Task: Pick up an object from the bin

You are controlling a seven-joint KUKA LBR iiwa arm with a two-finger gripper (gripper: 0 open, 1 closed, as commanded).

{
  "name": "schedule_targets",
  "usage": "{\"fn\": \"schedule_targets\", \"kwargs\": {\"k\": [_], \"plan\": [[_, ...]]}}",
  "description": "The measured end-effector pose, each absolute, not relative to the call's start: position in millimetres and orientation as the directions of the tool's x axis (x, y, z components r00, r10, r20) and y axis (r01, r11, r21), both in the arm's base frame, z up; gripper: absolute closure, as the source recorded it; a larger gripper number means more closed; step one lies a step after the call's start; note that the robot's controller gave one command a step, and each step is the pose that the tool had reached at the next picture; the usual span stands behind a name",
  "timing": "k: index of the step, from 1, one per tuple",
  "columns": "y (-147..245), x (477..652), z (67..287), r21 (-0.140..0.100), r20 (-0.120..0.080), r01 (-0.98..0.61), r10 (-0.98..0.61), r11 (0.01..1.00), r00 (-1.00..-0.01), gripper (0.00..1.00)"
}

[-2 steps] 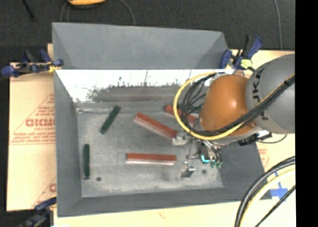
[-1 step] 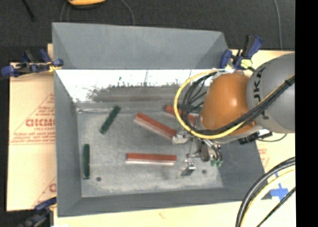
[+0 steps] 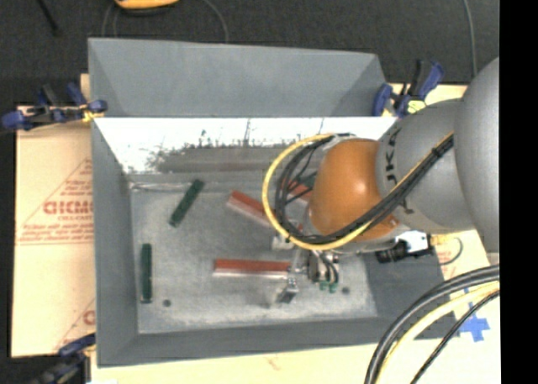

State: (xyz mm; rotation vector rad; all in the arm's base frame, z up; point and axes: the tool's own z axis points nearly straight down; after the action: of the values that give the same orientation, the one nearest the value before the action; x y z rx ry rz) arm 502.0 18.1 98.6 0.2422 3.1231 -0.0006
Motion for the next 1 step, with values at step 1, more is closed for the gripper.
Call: {"fn": "schedule_targets", "kwargs": {"k": [1], "plan": [[41.3,503.2,94.7,0.0,0.001,0.188,0.188,0.982,-0.982,0.0]]}}
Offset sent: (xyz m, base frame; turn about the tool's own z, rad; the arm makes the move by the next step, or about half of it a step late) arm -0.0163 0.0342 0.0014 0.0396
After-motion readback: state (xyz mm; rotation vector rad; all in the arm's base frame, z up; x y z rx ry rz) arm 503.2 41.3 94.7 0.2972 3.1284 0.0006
